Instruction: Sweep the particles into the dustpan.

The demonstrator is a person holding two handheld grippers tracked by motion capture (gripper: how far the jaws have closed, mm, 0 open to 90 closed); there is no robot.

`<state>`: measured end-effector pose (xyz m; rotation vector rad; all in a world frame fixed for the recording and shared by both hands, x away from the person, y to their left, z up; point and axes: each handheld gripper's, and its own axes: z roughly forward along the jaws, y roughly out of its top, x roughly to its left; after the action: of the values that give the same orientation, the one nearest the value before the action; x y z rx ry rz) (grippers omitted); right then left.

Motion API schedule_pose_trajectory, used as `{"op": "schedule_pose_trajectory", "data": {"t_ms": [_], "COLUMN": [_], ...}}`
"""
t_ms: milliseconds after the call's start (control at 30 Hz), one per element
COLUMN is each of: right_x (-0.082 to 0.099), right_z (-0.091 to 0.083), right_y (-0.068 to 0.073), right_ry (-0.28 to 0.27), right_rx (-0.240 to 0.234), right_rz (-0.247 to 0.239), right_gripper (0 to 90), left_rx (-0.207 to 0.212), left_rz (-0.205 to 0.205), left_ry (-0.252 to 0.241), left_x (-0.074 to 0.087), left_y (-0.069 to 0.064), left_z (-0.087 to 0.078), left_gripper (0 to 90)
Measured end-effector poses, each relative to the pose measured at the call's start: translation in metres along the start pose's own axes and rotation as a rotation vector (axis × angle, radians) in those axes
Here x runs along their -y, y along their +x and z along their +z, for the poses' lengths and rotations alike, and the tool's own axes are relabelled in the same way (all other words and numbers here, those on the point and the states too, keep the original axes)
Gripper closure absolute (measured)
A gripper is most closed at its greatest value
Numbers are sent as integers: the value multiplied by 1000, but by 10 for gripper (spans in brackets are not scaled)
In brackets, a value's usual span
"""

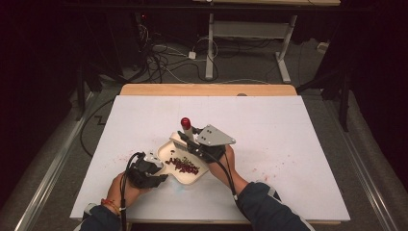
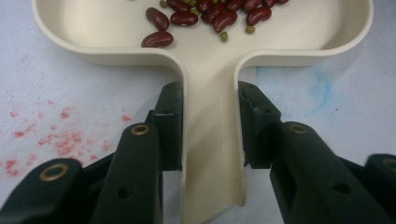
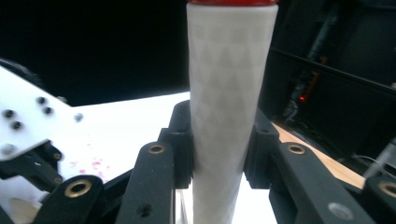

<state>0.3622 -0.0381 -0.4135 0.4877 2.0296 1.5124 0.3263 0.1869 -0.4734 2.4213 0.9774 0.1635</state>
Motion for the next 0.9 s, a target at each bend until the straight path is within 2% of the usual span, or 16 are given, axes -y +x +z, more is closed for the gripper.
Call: {"op": "schedule_pose_trajectory", "data": {"t_ms": [100,200,267,433,467,500,667,900], "right_x": [-5,-7,-8,-11,-13,-13,-16,-18], "right_z": [5,7,6,-10,-21,-21,-52,-97], "right_y": [11,19,21,-1,-9,-9,-30,-54], "right_ry": [4,7,12,-9,-22,-22,-31,-24], "right_rx": [-34,-79,-78,-59,-39,-39,0,13], "right_rz": [-14,10,-4,44,41,41,42,48], "right_gripper": [700,700,700,700,700,700,700,700], "left_rx": [-8,-7,-4,-5,-3,-7,-20,-27], "left_rz": [-9,-13,-16,-28,-26,-28,-26,-17], "left_ry": [-9,-17,-18,-26,-26,-27,-28,-29], "left_x": [0,1,2,5,5,5,5,4], "left_y": [-1,-1,0,3,3,4,3,2], "left_z": [0,0,0,-1,-1,-2,-1,-1], "left_gripper": [628,628,627,627,627,627,627,627]}}
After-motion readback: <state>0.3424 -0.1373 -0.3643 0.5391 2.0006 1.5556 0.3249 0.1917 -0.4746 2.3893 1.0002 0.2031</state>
